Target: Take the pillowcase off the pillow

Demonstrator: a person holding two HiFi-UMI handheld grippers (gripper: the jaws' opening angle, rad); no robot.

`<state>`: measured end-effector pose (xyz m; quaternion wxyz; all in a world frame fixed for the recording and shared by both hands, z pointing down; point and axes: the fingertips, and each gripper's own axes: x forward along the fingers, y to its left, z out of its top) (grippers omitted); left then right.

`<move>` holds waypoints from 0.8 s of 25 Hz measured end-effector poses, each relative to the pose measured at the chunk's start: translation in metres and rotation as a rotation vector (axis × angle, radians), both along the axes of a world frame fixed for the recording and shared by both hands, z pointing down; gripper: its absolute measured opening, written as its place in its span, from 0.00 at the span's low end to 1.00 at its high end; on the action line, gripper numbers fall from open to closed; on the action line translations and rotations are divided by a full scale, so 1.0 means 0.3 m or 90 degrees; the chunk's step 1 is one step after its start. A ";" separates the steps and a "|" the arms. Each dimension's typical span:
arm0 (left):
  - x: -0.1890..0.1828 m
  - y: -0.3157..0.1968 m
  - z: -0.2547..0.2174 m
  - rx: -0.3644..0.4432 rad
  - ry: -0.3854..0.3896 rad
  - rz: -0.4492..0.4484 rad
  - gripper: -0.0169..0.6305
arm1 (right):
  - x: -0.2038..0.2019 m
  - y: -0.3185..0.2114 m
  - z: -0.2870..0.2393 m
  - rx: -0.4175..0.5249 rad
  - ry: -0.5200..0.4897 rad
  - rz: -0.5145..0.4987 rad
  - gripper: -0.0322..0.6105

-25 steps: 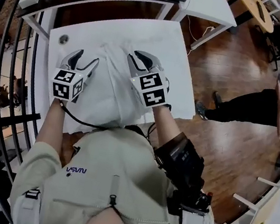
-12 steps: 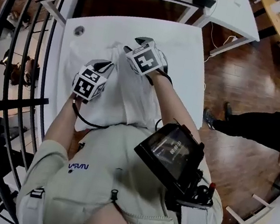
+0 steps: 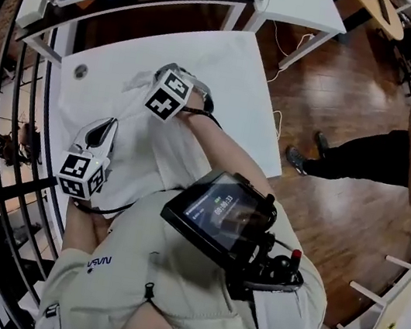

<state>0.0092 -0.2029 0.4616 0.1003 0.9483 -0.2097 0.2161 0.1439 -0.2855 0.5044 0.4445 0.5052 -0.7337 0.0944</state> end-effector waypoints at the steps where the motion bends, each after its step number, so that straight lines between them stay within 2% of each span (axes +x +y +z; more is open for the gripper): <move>1: -0.012 -0.003 -0.024 0.011 0.012 -0.013 0.05 | 0.050 0.003 -0.023 0.017 0.000 0.030 0.07; 5: -0.052 -0.023 -0.068 0.033 0.036 -0.050 0.05 | 0.274 0.062 -0.057 0.041 -0.009 0.169 0.07; 9: -0.078 -0.079 0.003 -0.006 0.046 -0.072 0.05 | 0.383 0.125 -0.001 0.035 -0.016 0.259 0.07; 11: -0.058 -0.114 0.072 -0.016 0.028 -0.077 0.05 | 0.375 0.127 0.041 0.041 -0.004 0.259 0.07; 14: 0.008 -0.120 0.110 0.044 -0.029 -0.041 0.09 | 0.337 0.109 0.031 0.075 -0.011 0.211 0.10; 16: 0.033 -0.116 0.069 0.091 -0.043 -0.028 0.20 | 0.330 0.119 -0.020 0.102 -0.047 0.209 0.17; 18: 0.045 -0.109 0.020 0.116 -0.035 -0.033 0.34 | 0.329 0.150 -0.088 0.139 -0.083 0.222 0.24; 20: 0.053 -0.072 -0.030 0.135 -0.017 -0.033 0.40 | 0.318 0.209 -0.148 0.181 -0.115 0.239 0.24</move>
